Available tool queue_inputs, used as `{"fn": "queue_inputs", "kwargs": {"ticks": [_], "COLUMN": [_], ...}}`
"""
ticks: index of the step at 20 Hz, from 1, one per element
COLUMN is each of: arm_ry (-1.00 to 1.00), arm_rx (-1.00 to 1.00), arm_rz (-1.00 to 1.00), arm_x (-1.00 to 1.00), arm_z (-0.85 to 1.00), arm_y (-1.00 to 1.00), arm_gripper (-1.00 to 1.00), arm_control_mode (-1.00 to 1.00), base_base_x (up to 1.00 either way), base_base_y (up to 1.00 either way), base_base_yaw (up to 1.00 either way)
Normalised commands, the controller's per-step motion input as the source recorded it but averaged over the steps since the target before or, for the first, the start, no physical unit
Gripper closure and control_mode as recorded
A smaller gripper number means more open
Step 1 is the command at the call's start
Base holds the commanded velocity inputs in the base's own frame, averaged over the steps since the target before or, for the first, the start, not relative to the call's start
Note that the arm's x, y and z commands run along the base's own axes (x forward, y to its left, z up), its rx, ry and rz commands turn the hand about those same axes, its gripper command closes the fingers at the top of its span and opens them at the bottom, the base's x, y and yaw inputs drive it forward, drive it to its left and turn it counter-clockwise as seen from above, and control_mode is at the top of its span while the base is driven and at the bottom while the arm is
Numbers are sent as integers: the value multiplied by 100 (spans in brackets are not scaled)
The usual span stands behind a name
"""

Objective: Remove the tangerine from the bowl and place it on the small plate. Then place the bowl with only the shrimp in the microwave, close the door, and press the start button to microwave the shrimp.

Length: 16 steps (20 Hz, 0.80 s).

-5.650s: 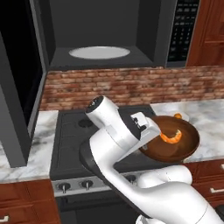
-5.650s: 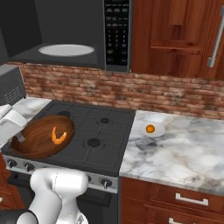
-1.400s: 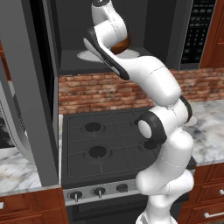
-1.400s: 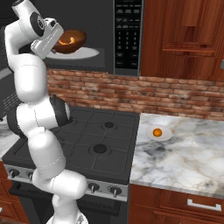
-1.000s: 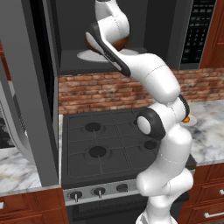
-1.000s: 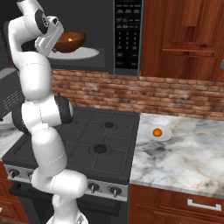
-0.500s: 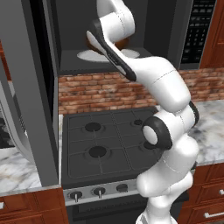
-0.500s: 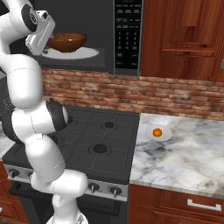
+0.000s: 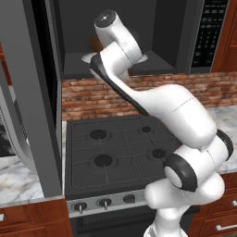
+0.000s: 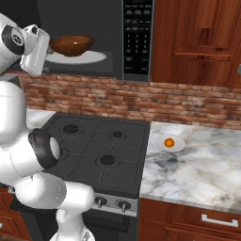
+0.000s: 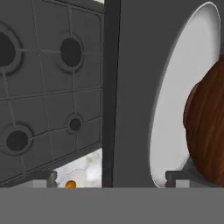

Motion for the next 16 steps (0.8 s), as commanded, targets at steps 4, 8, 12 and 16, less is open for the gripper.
{"fn": "queue_inputs", "kwargs": {"ticks": [4,8,12,16], "arm_ry": [-38,-30,-24,-7], "arm_rx": [-22,-26,-36,-44], "arm_rz": [1,0,0,0], "arm_x": [-100,-100,-89,-63], "arm_z": [-56,-58,-75,-78], "arm_y": [-11,-6,19,54], "arm_gripper": [-100,-100,-100,-100], "arm_control_mode": [-100,-100,-100,-100], "base_base_x": [0,0,0,0], "base_base_y": [0,0,0,0], "base_base_yaw": [0,0,0,0]}}
